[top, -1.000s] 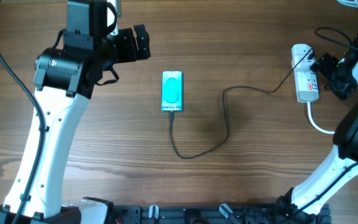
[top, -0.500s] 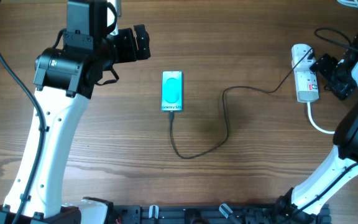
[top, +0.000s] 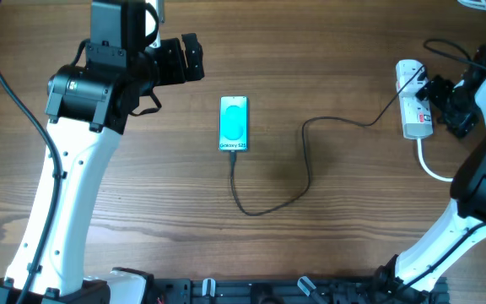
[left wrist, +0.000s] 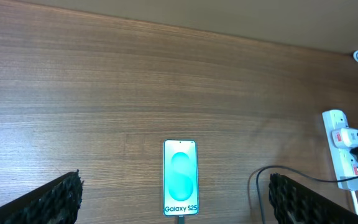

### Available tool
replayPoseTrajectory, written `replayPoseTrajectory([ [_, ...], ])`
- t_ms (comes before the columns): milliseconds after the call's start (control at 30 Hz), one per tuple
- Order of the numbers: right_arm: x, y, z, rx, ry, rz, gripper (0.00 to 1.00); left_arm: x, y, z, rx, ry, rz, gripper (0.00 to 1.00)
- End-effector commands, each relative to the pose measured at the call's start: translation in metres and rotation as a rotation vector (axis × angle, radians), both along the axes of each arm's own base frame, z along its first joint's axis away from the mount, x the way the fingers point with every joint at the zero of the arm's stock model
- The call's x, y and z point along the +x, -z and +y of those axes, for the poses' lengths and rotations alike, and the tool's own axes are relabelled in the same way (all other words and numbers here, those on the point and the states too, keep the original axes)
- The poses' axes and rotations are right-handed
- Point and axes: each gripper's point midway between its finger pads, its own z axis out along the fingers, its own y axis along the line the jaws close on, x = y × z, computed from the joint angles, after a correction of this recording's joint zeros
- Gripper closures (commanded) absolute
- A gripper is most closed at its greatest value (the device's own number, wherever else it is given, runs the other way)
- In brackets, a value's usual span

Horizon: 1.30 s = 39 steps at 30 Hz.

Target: Plug charger to phone and switch on socket

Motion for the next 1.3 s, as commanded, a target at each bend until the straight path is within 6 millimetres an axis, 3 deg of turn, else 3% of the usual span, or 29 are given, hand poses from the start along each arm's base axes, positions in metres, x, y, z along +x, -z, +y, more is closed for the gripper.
replayPoseTrajectory([
  [0, -0.004, -0.070, -0.012, -0.093, 0.079, -0.106, 0.00, 0.001, 0.005, 0.002, 0.006, -0.009, 0.010, 0.00],
  [167, -0.017, -0.127, -0.007, -0.127, 0.086, -0.188, 0.00, 0.001, 0.005, 0.002, 0.006, -0.009, 0.010, 0.00],
  [300, -0.046, -0.175, 0.009, -0.110, 0.157, -0.245, 0.00, 0.001, 0.005, 0.002, 0.006, -0.009, 0.010, 0.00],
  [500, -0.081, -0.232, 0.052, -0.163, 0.035, -0.354, 0.00, 0.001, 0.005, 0.002, 0.006, -0.009, 0.010, 0.00],
  [633, -0.098, -0.252, 0.094, -0.173, -0.073, -0.440, 0.00, 0.001, 0.005, 0.002, 0.006, -0.009, 0.010, 0.00],
  [800, -0.135, -0.261, 0.157, -0.172, -0.268, -0.569, 0.00, 0.001, 0.005, 0.002, 0.006, -0.009, 0.010, 0.00],
  [933, -0.169, -0.259, 0.186, -0.142, -0.347, -0.673, 0.00, 0.001, 0.005, 0.002, 0.006, -0.009, 0.010, 0.00],
  [1067, -0.198, -0.248, 0.191, -0.077, -0.289, -0.708, 0.00, 0.001, 0.005, 0.002, 0.006, -0.009, 0.010, 0.00],
  [1267, -0.232, -0.215, 0.189, 0.023, -0.141, -0.566, 0.00, 0.001, 0.005, 0.002, 0.006, -0.009, 0.010, 0.00],
])
